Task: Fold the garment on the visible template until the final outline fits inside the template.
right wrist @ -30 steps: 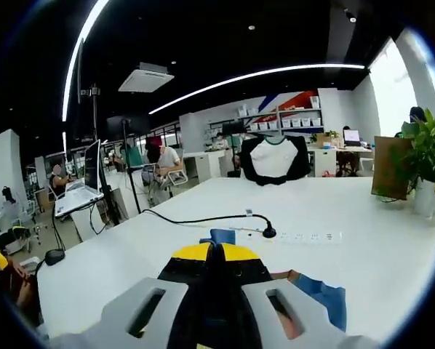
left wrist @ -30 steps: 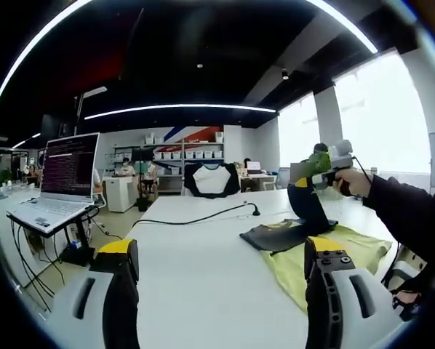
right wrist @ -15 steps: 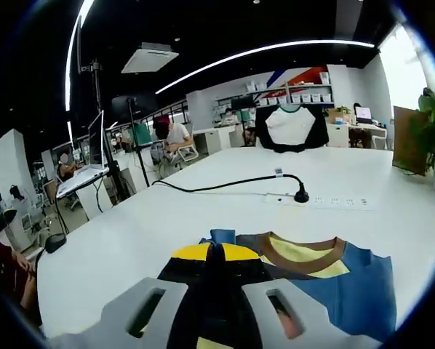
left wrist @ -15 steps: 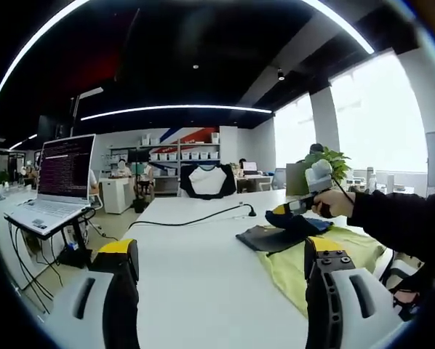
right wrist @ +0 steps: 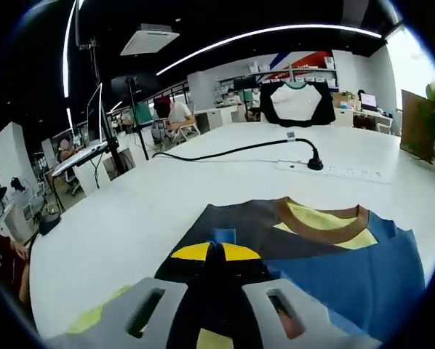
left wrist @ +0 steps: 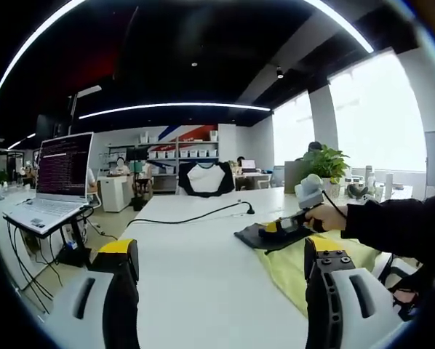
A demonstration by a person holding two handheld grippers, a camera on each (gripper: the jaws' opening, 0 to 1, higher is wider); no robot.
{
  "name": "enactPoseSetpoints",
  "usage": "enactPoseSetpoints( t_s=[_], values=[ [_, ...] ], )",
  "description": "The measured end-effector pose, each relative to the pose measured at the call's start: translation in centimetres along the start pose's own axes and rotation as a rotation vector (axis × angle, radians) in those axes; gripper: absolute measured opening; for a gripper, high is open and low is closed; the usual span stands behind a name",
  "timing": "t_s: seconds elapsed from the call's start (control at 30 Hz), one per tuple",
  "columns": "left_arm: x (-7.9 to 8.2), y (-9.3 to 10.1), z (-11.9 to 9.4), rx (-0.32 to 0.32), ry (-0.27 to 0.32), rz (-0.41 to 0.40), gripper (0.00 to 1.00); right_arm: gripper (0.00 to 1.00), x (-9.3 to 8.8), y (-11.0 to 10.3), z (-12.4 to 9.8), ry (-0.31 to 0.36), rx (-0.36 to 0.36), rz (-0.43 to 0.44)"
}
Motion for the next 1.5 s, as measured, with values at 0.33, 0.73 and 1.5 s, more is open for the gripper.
enactPoseSetpoints(
  t_s=[0.33,0.73,1.5],
  values=[
    [0.1,-0.2,-0.3,0.008,0.007,0.006,0.99,0.03,-2.2,-0.8,0.8,-0.052,0.013,-0.058],
    [0.0,0.0,-0.2,-0.003,-0.001,0.007,0.98,0.09,-1.6,-2.4,0.3,-0.078,0.103,-0.023],
    [-0.2,0.1,-0.4,0.002,-0.017,0.008,0.97,0.31,0.1,-2.5,-6.0,-0.039,0.041,-0.223]
  ],
)
Point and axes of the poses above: the point that each gripper's makers call its tool centre point, and the gripper's own axes: z roughly forward along the fingers, y roughly to its right, x roughly out of its top, the point moved 6 cm from there along -z, roughly backward along the fingers, and after that the axes turned 1 degree about y, right-handed, at the moved point
